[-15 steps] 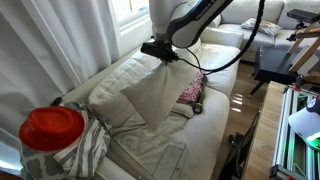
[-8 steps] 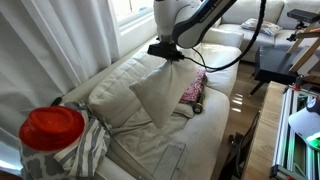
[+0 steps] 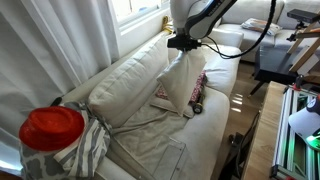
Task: Move the pillow from the left sofa seat onto the fleece blanket on the middle sofa seat
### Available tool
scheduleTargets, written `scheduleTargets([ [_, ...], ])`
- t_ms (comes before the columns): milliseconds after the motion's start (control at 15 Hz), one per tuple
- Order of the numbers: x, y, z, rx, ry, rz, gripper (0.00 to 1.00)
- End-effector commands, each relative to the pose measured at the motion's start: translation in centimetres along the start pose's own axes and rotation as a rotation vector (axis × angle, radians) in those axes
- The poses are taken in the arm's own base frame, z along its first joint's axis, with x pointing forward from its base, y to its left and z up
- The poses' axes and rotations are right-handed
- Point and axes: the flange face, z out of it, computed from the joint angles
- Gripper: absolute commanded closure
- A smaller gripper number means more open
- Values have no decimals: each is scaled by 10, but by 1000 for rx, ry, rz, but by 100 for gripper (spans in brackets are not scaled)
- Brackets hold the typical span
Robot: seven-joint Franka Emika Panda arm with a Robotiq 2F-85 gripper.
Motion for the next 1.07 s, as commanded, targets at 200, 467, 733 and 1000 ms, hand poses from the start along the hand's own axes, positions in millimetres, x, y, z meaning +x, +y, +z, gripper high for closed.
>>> scheduleTargets([
  [200,41,16,33,-120,4,-137,97],
  [467,31,0,69,-145,16,-125,97],
  [733,20,-26,106,-132,67,-122,97],
  [1000,10,-50,130,-96,93,-83,64],
])
